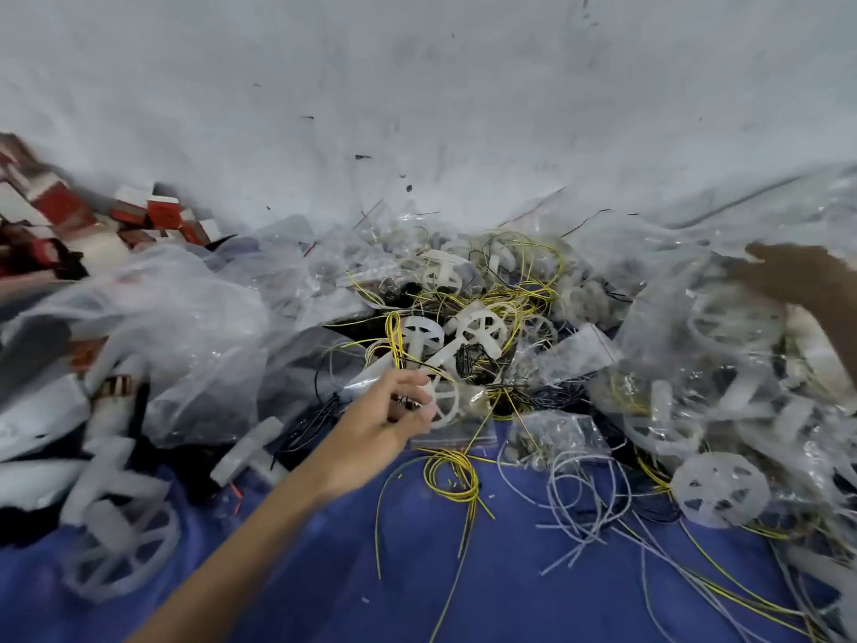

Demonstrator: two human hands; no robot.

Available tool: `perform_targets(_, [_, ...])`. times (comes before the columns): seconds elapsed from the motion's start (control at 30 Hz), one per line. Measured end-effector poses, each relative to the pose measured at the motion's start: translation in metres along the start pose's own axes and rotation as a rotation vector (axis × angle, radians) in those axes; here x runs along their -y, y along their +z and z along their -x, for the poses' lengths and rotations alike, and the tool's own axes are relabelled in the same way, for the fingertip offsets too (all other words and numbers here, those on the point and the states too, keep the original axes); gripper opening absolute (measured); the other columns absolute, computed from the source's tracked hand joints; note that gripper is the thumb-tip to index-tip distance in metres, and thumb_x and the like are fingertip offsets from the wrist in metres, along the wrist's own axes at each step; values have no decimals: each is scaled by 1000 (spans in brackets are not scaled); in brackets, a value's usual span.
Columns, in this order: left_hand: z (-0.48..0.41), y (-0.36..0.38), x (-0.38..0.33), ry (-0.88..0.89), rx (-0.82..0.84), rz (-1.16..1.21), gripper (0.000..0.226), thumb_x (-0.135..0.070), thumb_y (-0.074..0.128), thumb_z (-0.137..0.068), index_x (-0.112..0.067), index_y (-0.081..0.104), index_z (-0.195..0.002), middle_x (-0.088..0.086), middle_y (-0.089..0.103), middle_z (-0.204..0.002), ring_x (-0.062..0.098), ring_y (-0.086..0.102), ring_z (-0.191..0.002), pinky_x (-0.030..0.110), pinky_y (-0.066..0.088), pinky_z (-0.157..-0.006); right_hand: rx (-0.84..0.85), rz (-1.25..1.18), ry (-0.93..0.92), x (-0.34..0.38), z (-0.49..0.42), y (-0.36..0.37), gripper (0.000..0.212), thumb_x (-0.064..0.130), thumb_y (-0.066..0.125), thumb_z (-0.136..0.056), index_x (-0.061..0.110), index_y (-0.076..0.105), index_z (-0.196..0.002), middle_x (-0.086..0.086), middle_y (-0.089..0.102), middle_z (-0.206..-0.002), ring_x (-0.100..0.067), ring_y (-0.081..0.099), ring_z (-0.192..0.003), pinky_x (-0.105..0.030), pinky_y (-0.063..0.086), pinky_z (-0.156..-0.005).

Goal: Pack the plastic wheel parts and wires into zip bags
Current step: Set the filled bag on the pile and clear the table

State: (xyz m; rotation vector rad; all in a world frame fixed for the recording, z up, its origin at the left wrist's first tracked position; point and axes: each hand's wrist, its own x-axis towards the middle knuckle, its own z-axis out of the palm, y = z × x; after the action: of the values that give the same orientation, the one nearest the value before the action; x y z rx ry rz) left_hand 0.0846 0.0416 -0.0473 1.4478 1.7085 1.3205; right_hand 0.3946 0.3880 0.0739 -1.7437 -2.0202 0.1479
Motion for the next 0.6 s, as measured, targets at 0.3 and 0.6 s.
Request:
perform_targets(0.3, [-38, -100, 22, -282, -698, -774, 47, -35, 65, -82, -10, 52, -120, 18, 46, -129, 32, 43, -120, 44, 39, -95, -233, 206, -267, 31, 42, 8, 35, 34, 50, -86, 10, 67, -105, -25, 63, -110, -43, 58, -101, -47, 46, -88])
perform_targets(0.6, [-23, -129, 63, -508, -629, -975, 21, -4, 45, -86, 3, 60, -100, 30, 60, -105, 45, 55, -97, 40, 40, -74, -4, -289, -694, 121, 144, 46, 25, 20, 52, -94, 4, 71, -99, -14, 71, -96, -25, 67, -77, -29, 50, -77])
